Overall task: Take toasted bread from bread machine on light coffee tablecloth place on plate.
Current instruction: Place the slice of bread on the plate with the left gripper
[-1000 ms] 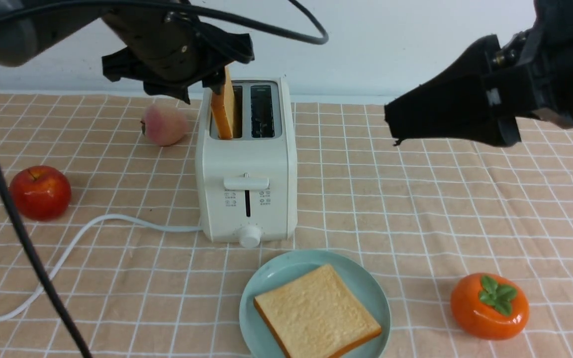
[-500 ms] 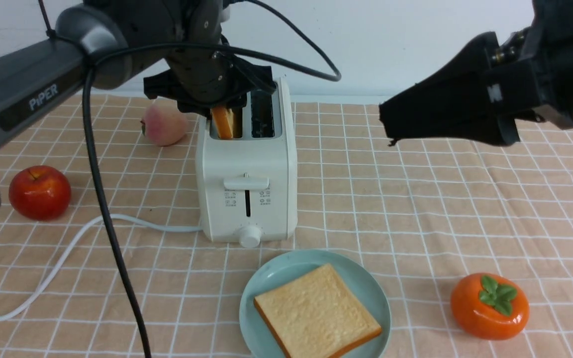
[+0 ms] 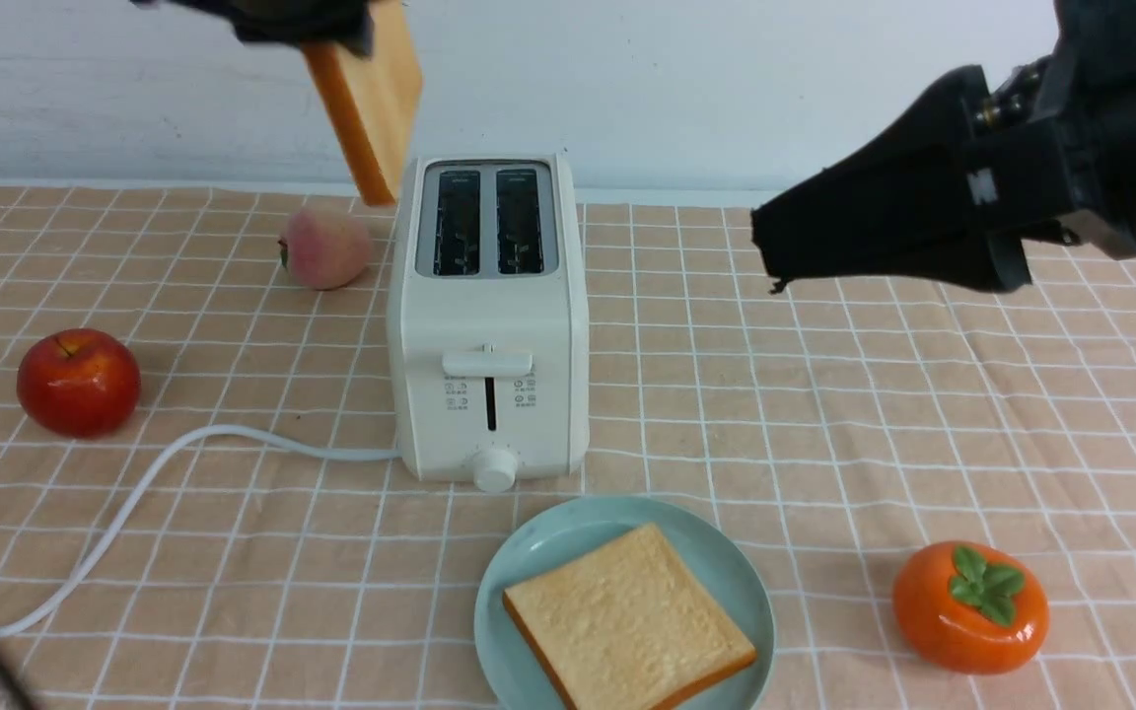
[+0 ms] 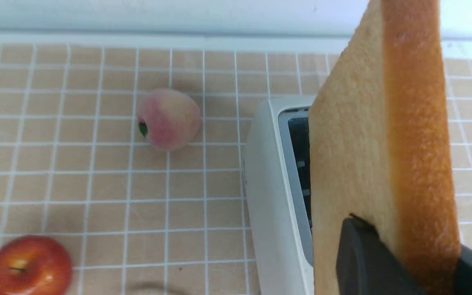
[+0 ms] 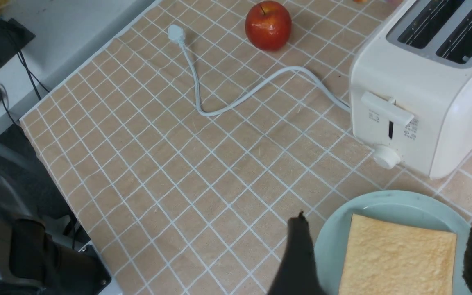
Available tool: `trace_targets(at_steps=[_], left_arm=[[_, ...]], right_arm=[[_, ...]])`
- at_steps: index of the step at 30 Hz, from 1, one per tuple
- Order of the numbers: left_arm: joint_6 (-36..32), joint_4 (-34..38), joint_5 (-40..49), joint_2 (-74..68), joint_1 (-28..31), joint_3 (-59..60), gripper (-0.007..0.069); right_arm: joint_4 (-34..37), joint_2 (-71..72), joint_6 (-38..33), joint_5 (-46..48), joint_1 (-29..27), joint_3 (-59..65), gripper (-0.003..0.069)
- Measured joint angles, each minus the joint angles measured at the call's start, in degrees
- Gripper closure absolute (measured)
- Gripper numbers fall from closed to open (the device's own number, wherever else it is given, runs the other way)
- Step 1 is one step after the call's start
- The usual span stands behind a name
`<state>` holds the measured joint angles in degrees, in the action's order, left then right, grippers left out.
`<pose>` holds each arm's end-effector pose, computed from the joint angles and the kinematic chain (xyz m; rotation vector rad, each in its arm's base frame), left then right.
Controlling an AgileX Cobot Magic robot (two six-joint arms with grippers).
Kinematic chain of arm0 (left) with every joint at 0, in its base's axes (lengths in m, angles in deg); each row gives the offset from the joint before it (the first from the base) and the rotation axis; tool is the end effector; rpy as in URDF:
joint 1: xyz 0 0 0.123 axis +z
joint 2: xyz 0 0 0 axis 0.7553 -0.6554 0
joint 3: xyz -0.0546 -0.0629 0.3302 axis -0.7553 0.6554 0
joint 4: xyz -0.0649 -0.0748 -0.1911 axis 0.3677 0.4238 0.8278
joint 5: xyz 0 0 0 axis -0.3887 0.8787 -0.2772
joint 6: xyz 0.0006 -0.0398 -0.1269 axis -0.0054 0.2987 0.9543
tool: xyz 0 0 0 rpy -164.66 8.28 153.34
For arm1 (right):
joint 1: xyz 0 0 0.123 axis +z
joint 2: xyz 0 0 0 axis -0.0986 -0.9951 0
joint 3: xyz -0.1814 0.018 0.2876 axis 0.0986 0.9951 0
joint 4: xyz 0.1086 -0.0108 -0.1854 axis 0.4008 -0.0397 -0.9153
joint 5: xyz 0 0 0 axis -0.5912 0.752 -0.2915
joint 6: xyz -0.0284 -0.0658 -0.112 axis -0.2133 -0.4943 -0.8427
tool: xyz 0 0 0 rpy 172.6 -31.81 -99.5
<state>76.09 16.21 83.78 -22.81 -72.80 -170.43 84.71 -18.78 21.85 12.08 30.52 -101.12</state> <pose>0.3246 -0.1137 0.4918 -0.0148 2.1869 -0.1979 0.1630 0.1519 0.4731 -0.7717 2.0544 0.8470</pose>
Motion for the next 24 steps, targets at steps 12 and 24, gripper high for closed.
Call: trace_targets(at_steps=[12,24], left_arm=[[-7.98,8.31,-4.96,37.05,0.0,32.76,0.0533],[-36.62,60.97,-21.7,35.46,0.0,69.5,0.0533]], right_arm=[[0.0,0.0,-0.82,3.86,0.0,0.0,0.0152],[-5.06,0.0,-5.49,14.53,0.0,-0.04,0.0153]])
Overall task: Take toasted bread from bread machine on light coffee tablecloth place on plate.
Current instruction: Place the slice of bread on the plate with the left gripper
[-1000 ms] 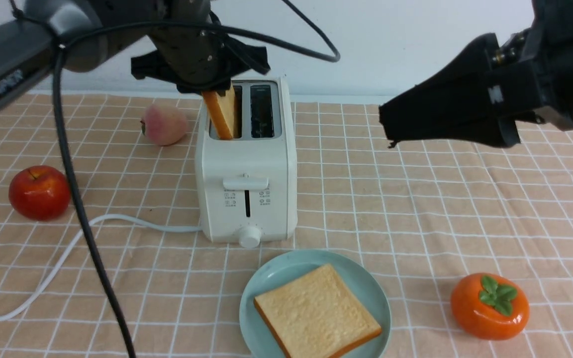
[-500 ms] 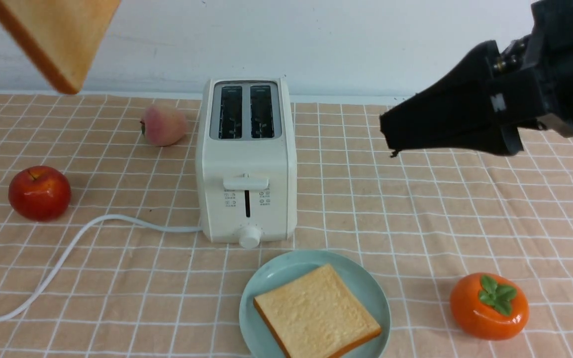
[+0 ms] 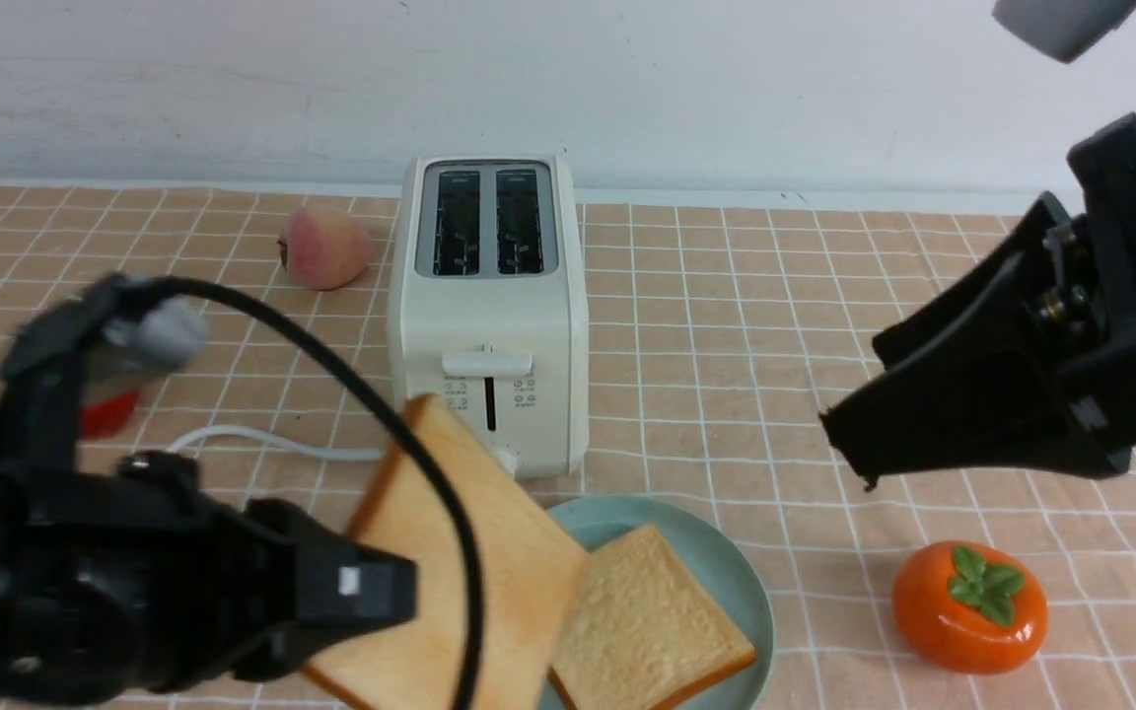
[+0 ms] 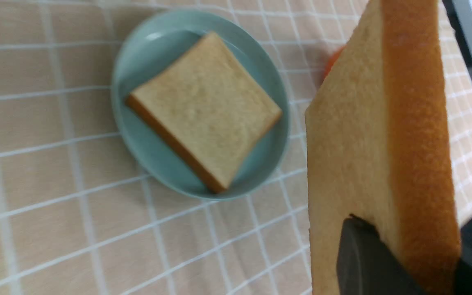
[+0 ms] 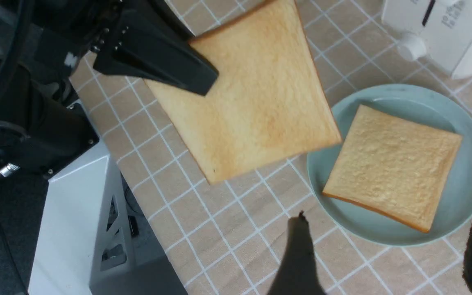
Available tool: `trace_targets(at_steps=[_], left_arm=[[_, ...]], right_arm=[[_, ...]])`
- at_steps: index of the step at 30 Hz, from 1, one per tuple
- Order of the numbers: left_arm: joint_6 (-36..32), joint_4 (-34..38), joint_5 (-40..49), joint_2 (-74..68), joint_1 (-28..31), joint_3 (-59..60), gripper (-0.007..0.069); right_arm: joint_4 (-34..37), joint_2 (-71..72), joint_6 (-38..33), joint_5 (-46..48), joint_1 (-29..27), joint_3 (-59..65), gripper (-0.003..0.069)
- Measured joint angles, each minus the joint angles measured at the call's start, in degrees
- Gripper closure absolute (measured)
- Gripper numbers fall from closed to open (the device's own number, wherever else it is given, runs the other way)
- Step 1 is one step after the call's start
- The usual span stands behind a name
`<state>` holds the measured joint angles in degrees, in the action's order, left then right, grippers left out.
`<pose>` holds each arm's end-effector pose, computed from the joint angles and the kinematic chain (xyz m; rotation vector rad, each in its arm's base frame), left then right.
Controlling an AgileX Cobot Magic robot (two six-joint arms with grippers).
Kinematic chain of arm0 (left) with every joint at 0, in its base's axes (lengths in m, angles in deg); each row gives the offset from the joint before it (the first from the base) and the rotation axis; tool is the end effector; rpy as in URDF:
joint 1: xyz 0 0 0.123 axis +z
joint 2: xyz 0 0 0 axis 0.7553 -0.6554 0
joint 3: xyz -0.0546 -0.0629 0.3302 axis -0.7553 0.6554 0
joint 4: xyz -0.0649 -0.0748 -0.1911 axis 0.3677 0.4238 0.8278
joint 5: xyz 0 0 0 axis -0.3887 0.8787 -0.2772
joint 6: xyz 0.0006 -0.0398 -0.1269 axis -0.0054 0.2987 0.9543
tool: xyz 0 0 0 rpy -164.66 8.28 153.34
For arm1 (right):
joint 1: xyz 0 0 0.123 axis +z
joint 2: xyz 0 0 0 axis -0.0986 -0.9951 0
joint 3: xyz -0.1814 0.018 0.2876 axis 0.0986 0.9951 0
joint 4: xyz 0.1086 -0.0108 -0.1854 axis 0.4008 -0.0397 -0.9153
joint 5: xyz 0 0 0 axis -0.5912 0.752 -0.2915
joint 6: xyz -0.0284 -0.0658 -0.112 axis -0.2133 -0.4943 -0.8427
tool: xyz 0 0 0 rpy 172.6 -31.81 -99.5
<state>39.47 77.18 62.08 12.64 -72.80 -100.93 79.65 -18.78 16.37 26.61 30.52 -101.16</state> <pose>0.1162 -0.1176 0.3389 0.1561 2.3555 -1.0128 0.1410 0.1417 0.4477 -1.0761 2.1901 0.7415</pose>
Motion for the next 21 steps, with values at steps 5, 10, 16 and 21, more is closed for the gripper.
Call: trace_targets(at_steps=[5,10,16,21], left_arm=[[-28.26,29.27,-2.67,-13.45,0.0,-0.06,0.0533],[-43.86,45.24,-7.16,-24.87,0.0,-0.5,0.0533],[-50.2,50.21,-9.93,-39.71,0.0,-1.85,0.0533],[-50.56,51.0,-10.36,-40.91,0.0,-2.21,0.0499]], right_arm=[[-2.19,0.11,3.67,0.0,0.0,0.0,0.0153],[-2.32,0.67,4.03,0.0,0.0,0.0,0.0153],[-2.13,1.89,5.07,0.05,0.0,0.0,0.0153],[-2.43,1.89,5.31,0.05,0.0,0.0,0.0153]])
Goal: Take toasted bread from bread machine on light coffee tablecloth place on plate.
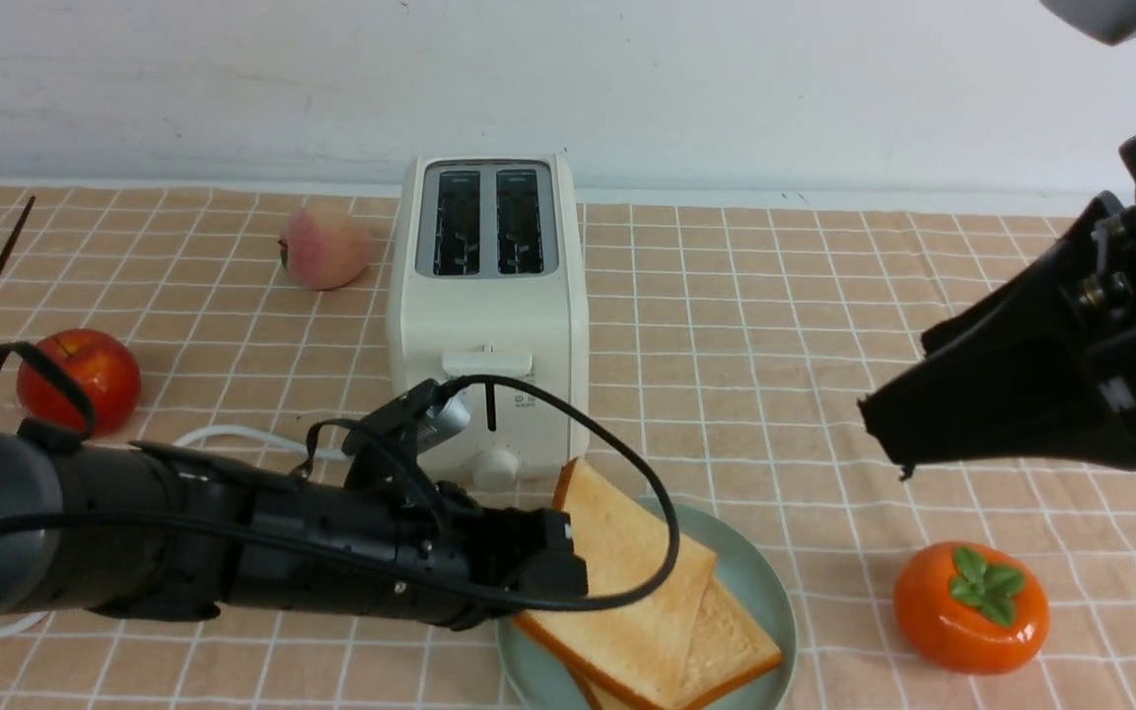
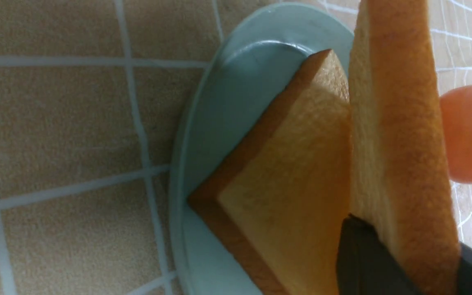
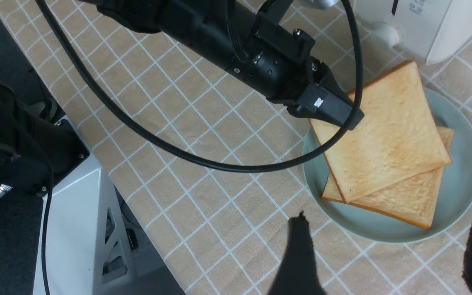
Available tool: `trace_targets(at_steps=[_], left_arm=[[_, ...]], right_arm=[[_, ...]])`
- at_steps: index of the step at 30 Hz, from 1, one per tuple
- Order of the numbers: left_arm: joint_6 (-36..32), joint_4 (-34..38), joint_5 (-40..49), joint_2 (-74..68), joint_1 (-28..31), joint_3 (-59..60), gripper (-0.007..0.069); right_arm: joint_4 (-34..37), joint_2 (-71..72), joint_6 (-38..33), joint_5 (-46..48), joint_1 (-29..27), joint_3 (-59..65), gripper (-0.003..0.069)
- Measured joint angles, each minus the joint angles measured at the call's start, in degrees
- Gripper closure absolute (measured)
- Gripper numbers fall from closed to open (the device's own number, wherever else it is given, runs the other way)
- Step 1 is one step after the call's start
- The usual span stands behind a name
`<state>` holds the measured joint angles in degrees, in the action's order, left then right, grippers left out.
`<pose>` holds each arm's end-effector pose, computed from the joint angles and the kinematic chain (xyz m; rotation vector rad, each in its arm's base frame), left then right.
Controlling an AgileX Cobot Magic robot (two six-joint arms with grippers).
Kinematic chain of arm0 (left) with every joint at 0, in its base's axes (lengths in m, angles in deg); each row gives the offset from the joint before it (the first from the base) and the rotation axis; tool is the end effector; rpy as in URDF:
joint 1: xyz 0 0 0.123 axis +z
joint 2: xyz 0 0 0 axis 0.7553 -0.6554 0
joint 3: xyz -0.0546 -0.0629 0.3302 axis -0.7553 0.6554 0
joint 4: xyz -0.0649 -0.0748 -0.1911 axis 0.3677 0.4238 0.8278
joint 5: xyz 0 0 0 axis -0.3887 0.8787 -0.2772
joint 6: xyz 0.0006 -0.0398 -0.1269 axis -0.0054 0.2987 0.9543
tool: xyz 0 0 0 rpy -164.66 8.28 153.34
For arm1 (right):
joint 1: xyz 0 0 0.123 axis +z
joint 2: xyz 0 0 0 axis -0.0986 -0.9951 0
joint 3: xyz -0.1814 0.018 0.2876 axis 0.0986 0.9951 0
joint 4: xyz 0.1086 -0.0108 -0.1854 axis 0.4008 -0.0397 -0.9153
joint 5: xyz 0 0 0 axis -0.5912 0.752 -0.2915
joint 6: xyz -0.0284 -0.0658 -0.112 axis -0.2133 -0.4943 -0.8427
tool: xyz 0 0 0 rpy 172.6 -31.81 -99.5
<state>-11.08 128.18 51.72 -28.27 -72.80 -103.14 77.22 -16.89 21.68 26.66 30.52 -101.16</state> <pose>0.2731 -0.1874 0.2248 -0.0546 2.5073 -1.0577 0.1338 0.1334 0.4509 -0.9846 2.2305 0.7220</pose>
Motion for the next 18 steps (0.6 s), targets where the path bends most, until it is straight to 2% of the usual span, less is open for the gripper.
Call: trace_targets(at_steps=[2,4,5,6,7,8,11,14,17,18], left_arm=[[-0.06,0.0,-0.07,0.05,0.0,0.0,0.0471],[-0.12,-2.99,-0.95,1.54,0.0,-0.06,0.0328],[-0.12,-2.99,-0.95,1.7,0.0,-0.06,0.0316],[-0.12,-4.42,-1.25,2.43,0.0,-0.06,0.0266],[0.27,-7.23,-2.12,4.36,0.0,-0.06,0.0159],[0.9,-8.86,-3.08,5.75,0.0,-0.06,0.0091],[5.51,-13.72,-8.22,9.86,0.0,-0.06,-0.0017],[11.45,-22.21,-12.71,13.81,0.0,-0.06,-0.0035],[17.73,-33.99,-12.91,17.15,0.0,-0.06,-0.002],[21.3,-40.09,-12.03,18.43,0.0,-0.06,-0.0001]], right_arm=[[0.0,0.0,0.0,0.0,0.0,0.0,0.0153],[0.0,0.0,0.05,0.0,0.0,0.0,0.0153],[0.0,0.0,0.07,0.0,0.0,0.0,0.0153],[0.0,0.0,0.25,0.0,0.0,0.0,0.0153],[-0.07,0.0,0.71,0.0,0.0,0.0,0.0153],[-0.06,0.0,0.77,0.0,0.0,0.0,0.0153],[-0.18,0.0,1.11,0.0,0.0,0.0,0.0153],[-0.6,0.0,1.33,0.0,0.0,0.0,0.0153],[-1.36,0.0,1.85,0.0,0.0,0.0,0.0153],[-1.69,0.0,2.39,0.0,0.0,0.0,0.0153]])
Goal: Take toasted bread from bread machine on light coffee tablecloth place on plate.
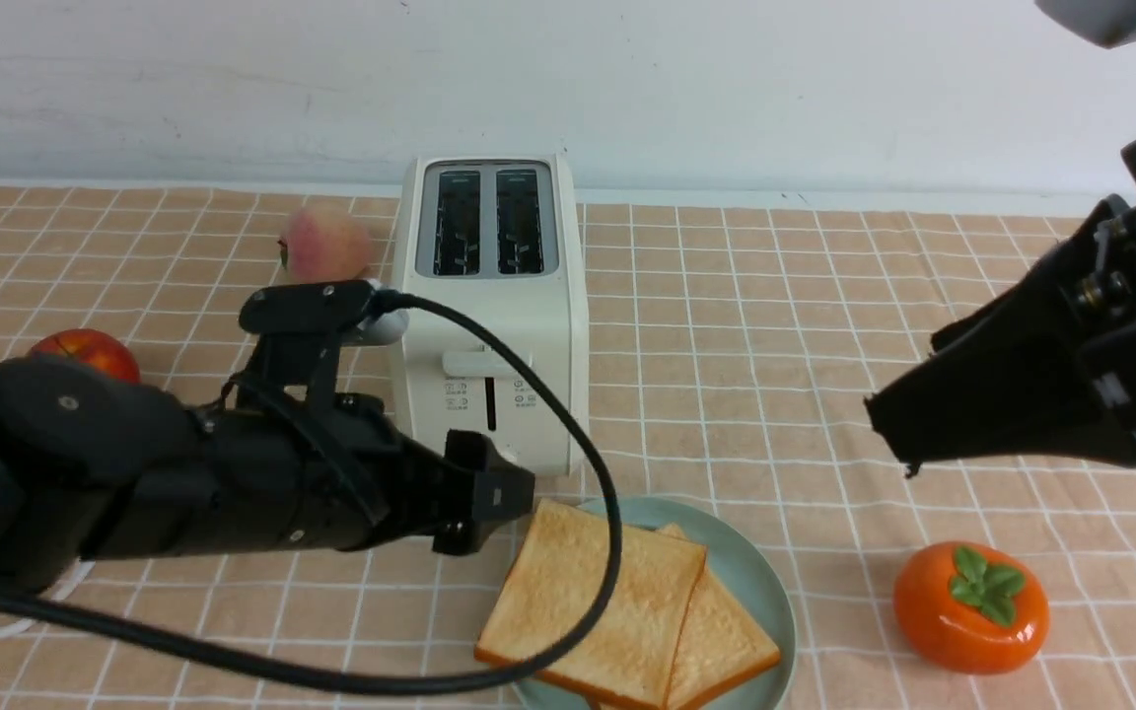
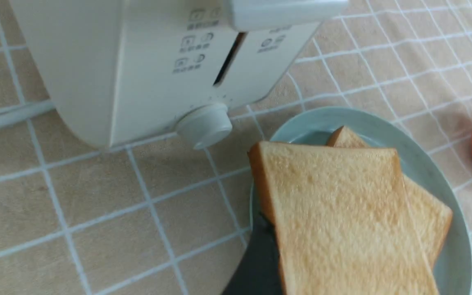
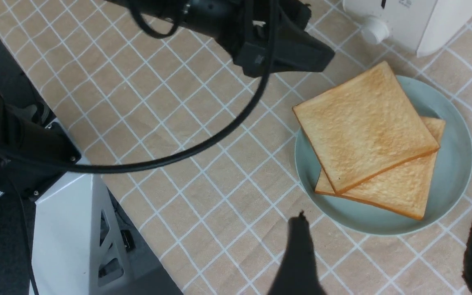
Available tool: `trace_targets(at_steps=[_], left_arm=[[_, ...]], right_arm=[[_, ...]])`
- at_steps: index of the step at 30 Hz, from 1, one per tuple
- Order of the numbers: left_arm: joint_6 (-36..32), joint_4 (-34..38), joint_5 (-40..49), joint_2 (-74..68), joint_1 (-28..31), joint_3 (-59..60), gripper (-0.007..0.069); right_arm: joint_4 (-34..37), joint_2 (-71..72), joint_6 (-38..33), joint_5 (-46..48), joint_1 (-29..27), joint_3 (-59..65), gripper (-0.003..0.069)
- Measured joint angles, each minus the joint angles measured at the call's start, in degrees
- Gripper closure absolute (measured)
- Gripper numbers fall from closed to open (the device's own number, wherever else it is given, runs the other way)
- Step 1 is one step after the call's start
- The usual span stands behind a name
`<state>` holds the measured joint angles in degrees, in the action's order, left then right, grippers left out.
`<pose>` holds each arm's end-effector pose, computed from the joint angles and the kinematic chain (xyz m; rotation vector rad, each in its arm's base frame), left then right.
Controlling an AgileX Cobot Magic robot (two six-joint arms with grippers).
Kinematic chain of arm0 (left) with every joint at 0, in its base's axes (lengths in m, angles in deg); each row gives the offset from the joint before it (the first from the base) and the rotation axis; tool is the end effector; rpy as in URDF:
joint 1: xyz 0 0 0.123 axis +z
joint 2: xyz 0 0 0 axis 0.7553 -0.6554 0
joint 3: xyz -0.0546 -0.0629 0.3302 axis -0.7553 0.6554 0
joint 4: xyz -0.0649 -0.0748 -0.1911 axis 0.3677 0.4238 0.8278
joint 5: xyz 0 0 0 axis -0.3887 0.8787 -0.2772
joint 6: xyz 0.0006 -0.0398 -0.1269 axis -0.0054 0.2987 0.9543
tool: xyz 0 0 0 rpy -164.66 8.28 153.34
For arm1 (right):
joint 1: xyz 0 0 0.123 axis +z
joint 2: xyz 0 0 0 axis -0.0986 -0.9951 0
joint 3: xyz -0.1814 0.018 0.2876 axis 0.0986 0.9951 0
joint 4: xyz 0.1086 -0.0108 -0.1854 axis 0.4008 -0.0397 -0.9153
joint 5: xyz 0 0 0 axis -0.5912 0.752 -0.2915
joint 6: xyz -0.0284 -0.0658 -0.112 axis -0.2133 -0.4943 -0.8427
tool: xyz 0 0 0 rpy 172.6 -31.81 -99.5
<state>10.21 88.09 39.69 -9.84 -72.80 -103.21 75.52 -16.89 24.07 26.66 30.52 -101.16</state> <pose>0.2357 -0.1376 0.2932 0.2651 2.2981 -0.6374 0.1357 0.1307 0.4491 -0.9436 2.2640 0.7016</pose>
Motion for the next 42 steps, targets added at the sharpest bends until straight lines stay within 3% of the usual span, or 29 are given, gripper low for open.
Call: trace_targets(at_steps=[3,6,7,9,14,15,16,19,22,25,26,27,28,29,30,36,42], left_arm=[[6.78,-11.34,2.8,1.94,0.0,0.0,0.0042],[18.2,-27.94,11.02,3.85,0.0,0.0,0.0163],[19.4,-28.82,12.32,3.98,0.0,0.0,0.0181],[28.21,-39.75,21.42,4.57,0.0,-0.06,0.0316],[49.88,-56.64,36.65,5.25,0.0,-1.61,0.0596],[50.64,-57.31,37.16,5.25,0.0,-1.69,0.0596],[55.98,-61.72,40.04,6.26,0.0,-2.21,0.0638],[63.44,-68.68,42.92,10.32,0.0,-2.47,0.0638],[68.16,-69.76,42.84,14.47,0.0,-2.58,0.0638],[71.34,-66.14,39.89,23.71,0.0,-2.58,0.0638],[71.34,-65.86,39.75,24.21,0.0,-2.58,0.0638],[71.49,-63.88,38.87,28.3,0.0,-2.33,0.0638],[71.53,-62.79,38.76,30.88,0.0,-2.03,0.0638],[71.53,-62.79,38.76,30.88,0.0,-1.95,0.0638],[71.31,-61.23,39.14,36.26,0.0,-0.87,0.0638],[71.08,-59.93,41.61,51.94,0.0,3.98,0.0638],[71.08,-57.4,44.84,60.45,0.0,5.78,0.0638]], right_arm=[[-0.49,0.0,0.44,0.0,0.0,0.0,0.0153],[-1.46,0.0,0.61,0.07,0.0,0.0,0.0153],[-1.53,0.0,0.61,0.07,0.0,0.0,0.0153],[-2.74,0.0,0.61,0.07,0.0,0.0,0.0153],[-9.17,0.0,4.88,0.18,0.0,0.0,0.0156],[-10.18,0.0,5.65,0.18,0.0,0.0,0.0158],[-14.66,0.19,9.17,-0.13,0.0,0.14,0.017],[-22.88,1.67,16.53,-3.17,0.0,2.03,0.0222],[-27.89,3.95,22.63,-7.59,0.0,5.68,0.029],[-35.12,11.05,35.08,-17.93,0.0,18.04,0.0489],[-35.44,11.52,35.7,-18.53,0.0,18.8,0.0501],[-38.02,15.44,40.72,-23.31,0.0,25.31,0.0596],[-39.67,18.09,43.75,-26.2,0.0,29.44,0.064],[-40.0,18.64,44.36,-26.76,0.0,30.27,0.064],[-43.86,24.24,50.01,-32.24,0.0,38.22,0.0675],[-52.91,39.11,60.16,-42.14,0.0,55.71,0.0678],[-56.93,48.69,61.72,-43.14,0.0,62.99,0.0678]])
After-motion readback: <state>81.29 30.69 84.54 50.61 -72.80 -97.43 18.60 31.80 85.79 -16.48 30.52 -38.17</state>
